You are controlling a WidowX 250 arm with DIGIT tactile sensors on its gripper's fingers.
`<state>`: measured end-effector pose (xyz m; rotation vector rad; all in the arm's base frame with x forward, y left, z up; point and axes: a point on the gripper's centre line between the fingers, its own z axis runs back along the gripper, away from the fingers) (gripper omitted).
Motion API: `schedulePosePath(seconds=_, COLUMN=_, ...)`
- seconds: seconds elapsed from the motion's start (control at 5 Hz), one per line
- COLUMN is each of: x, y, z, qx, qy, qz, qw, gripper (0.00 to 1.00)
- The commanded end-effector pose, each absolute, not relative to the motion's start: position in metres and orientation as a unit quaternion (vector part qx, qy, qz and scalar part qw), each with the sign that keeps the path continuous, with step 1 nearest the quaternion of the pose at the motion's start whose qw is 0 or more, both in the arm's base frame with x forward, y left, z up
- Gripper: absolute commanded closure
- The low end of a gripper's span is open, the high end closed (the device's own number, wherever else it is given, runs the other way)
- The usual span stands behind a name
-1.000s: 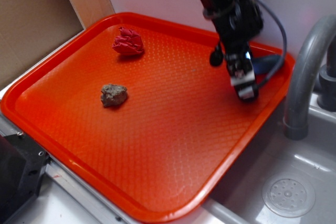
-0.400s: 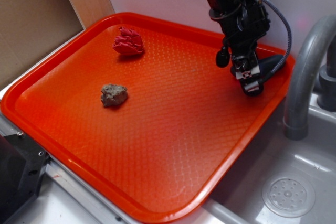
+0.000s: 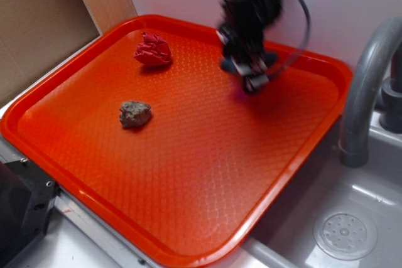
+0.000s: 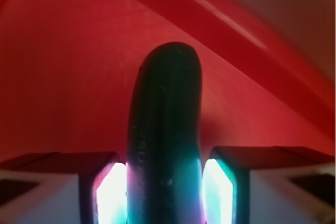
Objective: Grab the plastic pickle.
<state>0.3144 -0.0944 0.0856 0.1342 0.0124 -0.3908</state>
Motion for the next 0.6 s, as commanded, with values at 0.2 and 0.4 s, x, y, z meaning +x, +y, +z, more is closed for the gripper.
schedulePosePath(seconds=0.2, x=0.237, y=-0.053, z=0.223, qx=0.026, qy=-0.064, qz=-0.020, qw=0.997, gripper=1.00)
schedulePosePath(seconds=0.4, x=0.231, y=-0.049, z=0.230, qx=0.008, qy=-0.090, qz=-0.013, qw=0.996, gripper=1.00)
